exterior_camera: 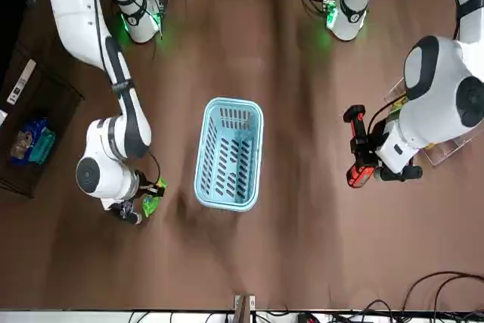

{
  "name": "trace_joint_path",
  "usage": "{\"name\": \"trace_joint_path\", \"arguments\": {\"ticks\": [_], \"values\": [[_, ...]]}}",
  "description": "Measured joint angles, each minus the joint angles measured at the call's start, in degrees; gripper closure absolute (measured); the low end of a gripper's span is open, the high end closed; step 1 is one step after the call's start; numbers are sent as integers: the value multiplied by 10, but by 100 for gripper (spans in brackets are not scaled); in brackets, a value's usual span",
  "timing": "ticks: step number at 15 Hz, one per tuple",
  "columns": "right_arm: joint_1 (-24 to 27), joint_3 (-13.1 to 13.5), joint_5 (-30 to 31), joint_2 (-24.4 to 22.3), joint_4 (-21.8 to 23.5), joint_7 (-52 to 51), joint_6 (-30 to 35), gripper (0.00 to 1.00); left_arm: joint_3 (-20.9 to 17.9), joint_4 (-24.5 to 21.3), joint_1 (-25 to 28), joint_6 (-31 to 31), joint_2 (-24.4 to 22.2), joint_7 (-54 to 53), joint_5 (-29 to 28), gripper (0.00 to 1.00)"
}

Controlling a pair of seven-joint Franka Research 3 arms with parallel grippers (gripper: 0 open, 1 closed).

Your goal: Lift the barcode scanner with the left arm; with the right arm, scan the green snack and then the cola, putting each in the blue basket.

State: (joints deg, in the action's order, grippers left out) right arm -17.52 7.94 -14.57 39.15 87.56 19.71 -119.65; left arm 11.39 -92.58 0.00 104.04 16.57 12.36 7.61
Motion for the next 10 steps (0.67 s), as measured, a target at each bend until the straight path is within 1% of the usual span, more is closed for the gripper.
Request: {"name": "trace_joint_path", "arguments": {"ticks": [1,5,8,10], "values": [[-7,0,0,-18,-17,-9,31,98,4,3,0,-13,-9,0,38,64],[-13,0,0,-77,-33,-56,104,98,28,7,0,-41,-29,0,132,64],[-16,-2,-1,-115,-52,-68,168,98,66,14,-2,-49,-35,1,199,64],[-30,-4,-1,-125,-77,-69,204,98,90,14,-9,-50,-35,9,230,64]]}}
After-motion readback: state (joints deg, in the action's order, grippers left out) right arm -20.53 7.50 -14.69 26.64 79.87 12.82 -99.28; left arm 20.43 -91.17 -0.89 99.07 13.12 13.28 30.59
